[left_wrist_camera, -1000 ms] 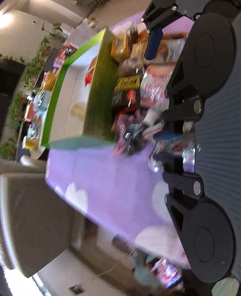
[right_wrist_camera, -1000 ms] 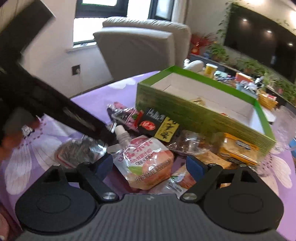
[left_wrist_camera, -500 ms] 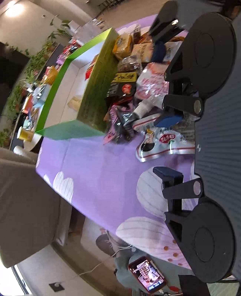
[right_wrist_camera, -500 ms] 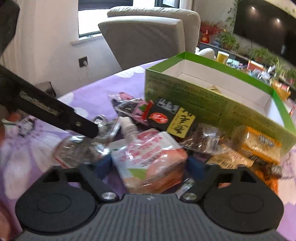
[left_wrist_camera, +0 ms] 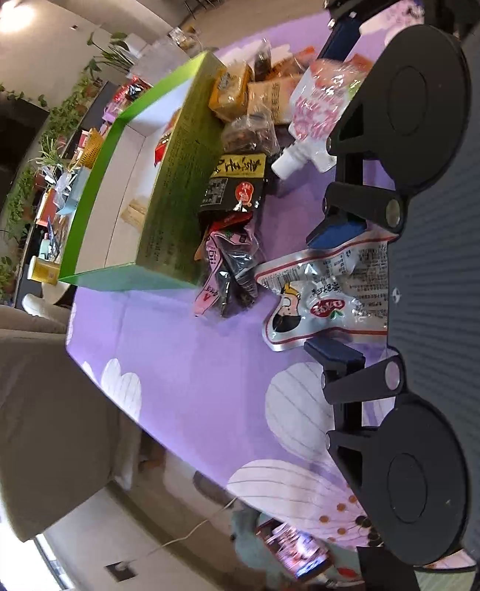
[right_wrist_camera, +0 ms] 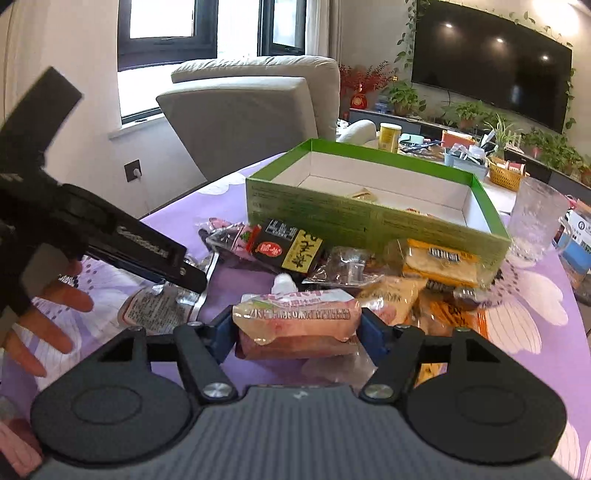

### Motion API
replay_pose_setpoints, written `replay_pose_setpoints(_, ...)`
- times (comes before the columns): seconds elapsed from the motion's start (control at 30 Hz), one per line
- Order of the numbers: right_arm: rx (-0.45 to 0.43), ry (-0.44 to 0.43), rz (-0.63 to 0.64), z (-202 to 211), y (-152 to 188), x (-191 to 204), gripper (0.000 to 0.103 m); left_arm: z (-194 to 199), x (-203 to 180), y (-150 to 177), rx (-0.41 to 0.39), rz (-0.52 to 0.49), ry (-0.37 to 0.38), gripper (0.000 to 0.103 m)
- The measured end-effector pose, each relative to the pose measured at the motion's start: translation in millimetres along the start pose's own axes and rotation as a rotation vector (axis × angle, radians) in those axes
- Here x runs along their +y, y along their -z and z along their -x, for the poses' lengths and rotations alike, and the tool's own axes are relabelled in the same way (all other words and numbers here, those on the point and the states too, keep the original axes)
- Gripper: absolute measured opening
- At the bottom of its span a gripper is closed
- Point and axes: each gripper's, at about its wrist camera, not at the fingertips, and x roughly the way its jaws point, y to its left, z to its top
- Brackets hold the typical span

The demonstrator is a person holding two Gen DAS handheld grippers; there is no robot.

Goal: Organize snacks
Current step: 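Grasp the white-and-red candy bag with the left tool while the right tool grasps the pink jelly pouch, then carry both bags into the box and open both tools to release them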

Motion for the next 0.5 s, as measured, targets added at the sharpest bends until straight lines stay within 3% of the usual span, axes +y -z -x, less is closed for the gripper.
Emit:
replay_pose_setpoints(0.33, 0.018, -0.042, 0.002, -3, 16, 7, 0.039, -8, -22, 8, -0.055, -0.104, -0.117, 0.059)
replay_pose_setpoints(0.5, 0.014, -0.038, 0.012, -2, 19, 10, 0.039, -10, -26, 9, -0.060, -0.120, -0.135, 0.061)
